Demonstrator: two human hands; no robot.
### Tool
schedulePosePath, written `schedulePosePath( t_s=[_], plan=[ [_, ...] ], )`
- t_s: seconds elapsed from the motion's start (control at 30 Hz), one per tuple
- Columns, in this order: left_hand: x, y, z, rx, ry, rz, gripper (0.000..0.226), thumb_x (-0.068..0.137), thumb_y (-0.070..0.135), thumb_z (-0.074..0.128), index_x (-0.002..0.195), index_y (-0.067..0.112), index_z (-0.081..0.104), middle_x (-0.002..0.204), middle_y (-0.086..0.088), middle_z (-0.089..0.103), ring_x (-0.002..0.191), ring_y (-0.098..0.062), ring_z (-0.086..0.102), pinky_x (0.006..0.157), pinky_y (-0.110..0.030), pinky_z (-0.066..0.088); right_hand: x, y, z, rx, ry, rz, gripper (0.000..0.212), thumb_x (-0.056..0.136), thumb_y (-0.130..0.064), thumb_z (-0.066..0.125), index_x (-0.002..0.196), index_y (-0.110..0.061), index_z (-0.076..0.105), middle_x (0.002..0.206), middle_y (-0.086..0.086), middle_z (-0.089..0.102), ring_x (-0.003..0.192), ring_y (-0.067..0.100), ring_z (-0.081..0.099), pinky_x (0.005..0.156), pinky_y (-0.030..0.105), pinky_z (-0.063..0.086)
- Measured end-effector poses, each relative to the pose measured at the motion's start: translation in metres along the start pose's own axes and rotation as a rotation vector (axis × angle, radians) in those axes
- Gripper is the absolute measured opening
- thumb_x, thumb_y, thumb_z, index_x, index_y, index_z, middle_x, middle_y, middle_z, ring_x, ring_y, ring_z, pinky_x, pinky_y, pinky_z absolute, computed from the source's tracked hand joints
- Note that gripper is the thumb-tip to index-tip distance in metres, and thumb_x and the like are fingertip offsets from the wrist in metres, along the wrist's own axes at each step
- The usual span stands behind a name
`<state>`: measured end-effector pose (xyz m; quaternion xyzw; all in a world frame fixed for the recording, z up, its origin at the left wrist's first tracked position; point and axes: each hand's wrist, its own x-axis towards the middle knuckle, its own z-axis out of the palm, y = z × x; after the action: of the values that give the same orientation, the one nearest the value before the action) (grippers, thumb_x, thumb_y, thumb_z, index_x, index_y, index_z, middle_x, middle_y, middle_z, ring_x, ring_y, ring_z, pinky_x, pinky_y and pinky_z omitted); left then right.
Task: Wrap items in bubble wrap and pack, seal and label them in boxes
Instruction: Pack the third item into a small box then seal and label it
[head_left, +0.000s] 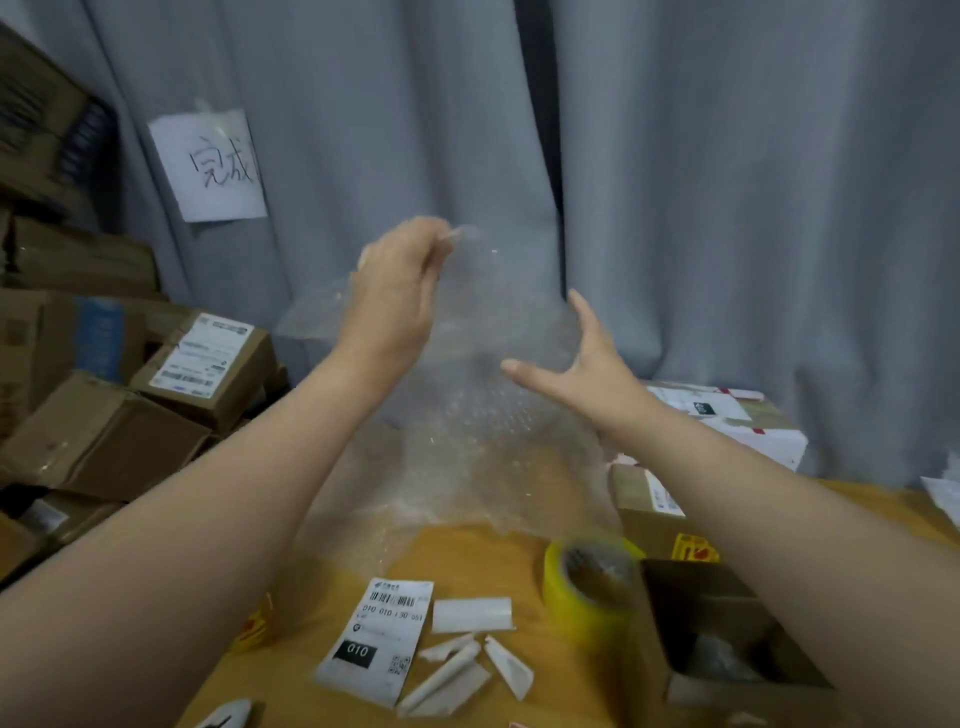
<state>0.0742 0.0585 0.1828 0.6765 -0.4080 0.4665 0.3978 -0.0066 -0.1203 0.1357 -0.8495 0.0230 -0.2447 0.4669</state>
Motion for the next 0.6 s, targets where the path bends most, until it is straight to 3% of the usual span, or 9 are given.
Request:
schedulePosePath(
  t_s=[0.07, 0.1, 0.13, 0.23, 0.4, 0.47, 0.53, 0.6],
  plan=[
    [0.022, 0.03, -0.001, 0.007, 0.001, 0.124, 0.018, 0.097, 0.02, 0.037, 0.095, 0.012, 0.053, 0.079, -0.002, 0.05, 0.074, -0.028, 0.049, 0.071, -0.038, 0.039, -0.001, -0.018, -0.02, 0.145, 0.056, -0.049, 0.051, 0.079, -0.027, 0.077, 0.123, -0.017, 0.053, 0.11, -0.007, 0.06, 0.096, -0.002, 0.057, 0.089, 0.02, 0.04],
    [0.03, 0.043, -0.002, 0.017, -0.002, 0.172, 0.013, 0.096, 0.02, 0.037, 0.096, 0.017, 0.049, 0.08, -0.008, 0.054, 0.075, -0.026, 0.048, 0.071, -0.037, 0.038, -0.001, -0.026, -0.031, 0.189, 0.095, -0.066, 0.021, 0.083, -0.015, 0.073, 0.101, -0.014, 0.063, 0.089, -0.005, 0.063, 0.075, -0.001, 0.058, 0.076, 0.023, 0.044],
    [0.037, 0.057, -0.002, 0.024, -0.009, 0.216, 0.009, 0.096, 0.02, 0.037, 0.096, 0.021, 0.046, 0.081, -0.012, 0.056, 0.075, -0.024, 0.045, 0.071, -0.037, 0.036, -0.001, -0.033, -0.043, 0.245, 0.136, -0.066, 0.007, 0.086, -0.007, 0.068, 0.083, -0.013, 0.065, 0.075, 0.0, 0.062, 0.062, 0.003, 0.057, 0.064, 0.025, 0.045],
    [0.047, 0.091, -0.005, 0.032, -0.018, 0.306, 0.006, 0.096, 0.019, 0.038, 0.097, 0.022, 0.043, 0.08, -0.016, 0.055, 0.074, -0.022, 0.042, 0.07, -0.036, 0.036, -0.009, -0.044, -0.081, 0.344, 0.225, -0.003, 0.023, 0.091, -0.004, 0.06, 0.071, -0.014, 0.062, 0.066, 0.01, 0.057, 0.051, 0.018, 0.053, 0.046, 0.02, 0.042],
    [0.025, 0.132, -0.002, -0.032, -0.077, 0.341, 0.012, 0.1, 0.025, 0.036, 0.097, 0.017, 0.044, 0.077, -0.012, 0.047, 0.073, -0.019, 0.04, 0.068, -0.03, 0.035, -0.047, -0.041, -0.139, 0.327, 0.227, 0.04, 0.012, 0.095, -0.007, 0.054, 0.089, -0.007, 0.063, 0.067, 0.016, 0.06, 0.04, 0.01, 0.057, 0.044, 0.022, 0.05],
    [0.0, 0.152, 0.004, -0.135, -0.282, 0.338, 0.014, 0.1, 0.023, 0.04, 0.102, 0.014, 0.052, 0.084, -0.006, 0.048, 0.076, -0.011, 0.042, 0.07, -0.022, 0.037, -0.064, -0.041, -0.156, 0.447, 0.231, -0.001, 0.016, 0.094, 0.003, 0.052, 0.099, -0.006, 0.064, 0.063, 0.007, 0.066, 0.045, 0.009, 0.061, 0.048, 0.021, 0.053],
    [-0.022, 0.169, 0.011, -0.136, -0.654, 0.32, 0.024, 0.099, 0.025, 0.044, 0.117, 0.015, 0.057, 0.098, 0.005, 0.052, 0.083, 0.001, 0.043, 0.074, -0.007, 0.035, -0.081, -0.04, -0.174, 0.483, 0.176, -0.043, 0.026, 0.091, 0.006, 0.054, 0.102, -0.013, 0.067, 0.07, -0.002, 0.072, 0.058, 0.01, 0.066, 0.056, 0.021, 0.055],
    [-0.026, 0.175, 0.015, -0.089, -0.851, 0.253, 0.033, 0.095, 0.029, 0.043, 0.124, 0.018, 0.057, 0.113, 0.007, 0.057, 0.097, 0.0, 0.047, 0.08, -0.006, 0.032, -0.096, -0.036, -0.19, 0.417, 0.061, -0.064, 0.034, 0.09, 0.006, 0.055, 0.097, -0.021, 0.073, 0.079, 0.003, 0.072, 0.066, 0.021, 0.062, 0.061, 0.025, 0.052]
  ],
)
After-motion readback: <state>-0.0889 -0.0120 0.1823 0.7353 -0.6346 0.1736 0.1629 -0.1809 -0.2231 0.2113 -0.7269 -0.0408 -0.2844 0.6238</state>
